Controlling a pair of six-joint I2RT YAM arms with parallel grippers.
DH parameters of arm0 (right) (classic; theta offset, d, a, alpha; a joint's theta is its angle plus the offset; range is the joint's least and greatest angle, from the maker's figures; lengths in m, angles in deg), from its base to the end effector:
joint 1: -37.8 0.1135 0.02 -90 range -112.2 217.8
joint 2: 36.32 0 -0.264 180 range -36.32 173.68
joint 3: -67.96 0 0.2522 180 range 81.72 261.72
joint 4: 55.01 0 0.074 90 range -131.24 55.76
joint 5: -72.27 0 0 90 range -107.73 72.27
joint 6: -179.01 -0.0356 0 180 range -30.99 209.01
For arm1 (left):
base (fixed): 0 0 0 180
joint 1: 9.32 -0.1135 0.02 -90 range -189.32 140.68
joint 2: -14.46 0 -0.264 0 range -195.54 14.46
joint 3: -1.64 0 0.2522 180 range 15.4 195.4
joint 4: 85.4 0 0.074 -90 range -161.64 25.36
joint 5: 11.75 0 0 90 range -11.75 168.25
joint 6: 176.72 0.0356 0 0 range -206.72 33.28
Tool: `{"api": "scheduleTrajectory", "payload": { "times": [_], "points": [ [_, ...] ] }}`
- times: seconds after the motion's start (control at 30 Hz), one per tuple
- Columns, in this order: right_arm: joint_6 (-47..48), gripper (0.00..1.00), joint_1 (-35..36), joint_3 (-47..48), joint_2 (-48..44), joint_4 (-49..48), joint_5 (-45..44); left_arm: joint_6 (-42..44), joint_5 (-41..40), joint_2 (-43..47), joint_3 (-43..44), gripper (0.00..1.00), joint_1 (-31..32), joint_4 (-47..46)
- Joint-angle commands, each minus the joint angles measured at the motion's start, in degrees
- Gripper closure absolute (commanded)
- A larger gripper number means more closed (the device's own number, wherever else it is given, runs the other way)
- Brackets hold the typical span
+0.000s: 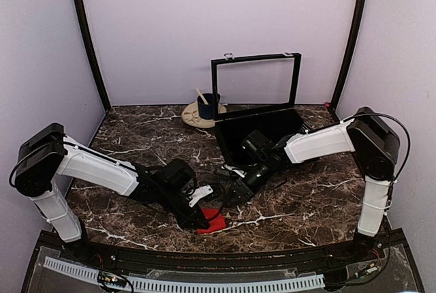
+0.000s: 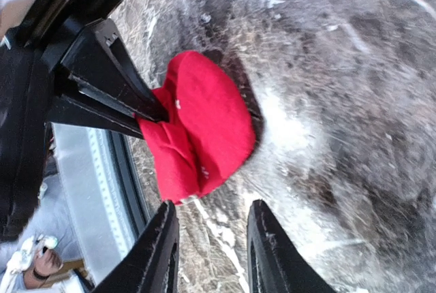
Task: Roll the socks
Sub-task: Roll the sock at the center of the board.
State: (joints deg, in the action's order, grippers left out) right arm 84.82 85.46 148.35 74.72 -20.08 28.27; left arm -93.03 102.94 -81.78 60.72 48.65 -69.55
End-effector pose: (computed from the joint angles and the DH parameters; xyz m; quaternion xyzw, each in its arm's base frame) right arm 0.2320 0.2926 0.1414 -0.4099 0.8051 0.4286 0.0081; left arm 0.1538 -0.2738 0.1387 0.4647 0.8043 -0.3365 0.1545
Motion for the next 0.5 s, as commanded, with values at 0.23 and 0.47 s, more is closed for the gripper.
{"api": "scheduleTrajectory", "payload": {
  "times": [0.23,0.47],
  "points": [
    [0.3,0.68,-0.2,-10.6,-11.2,-11.6,-14.9,-1.4,12.3,-9.0,4.9,1.0,-4.5,11.5],
    [4.2,0.68,2.5,-16.5,-18.8,-15.2,-23.7,-2.7,19.2,-12.9,6.8,1.0,-8.6,14.1]
  ]
}}
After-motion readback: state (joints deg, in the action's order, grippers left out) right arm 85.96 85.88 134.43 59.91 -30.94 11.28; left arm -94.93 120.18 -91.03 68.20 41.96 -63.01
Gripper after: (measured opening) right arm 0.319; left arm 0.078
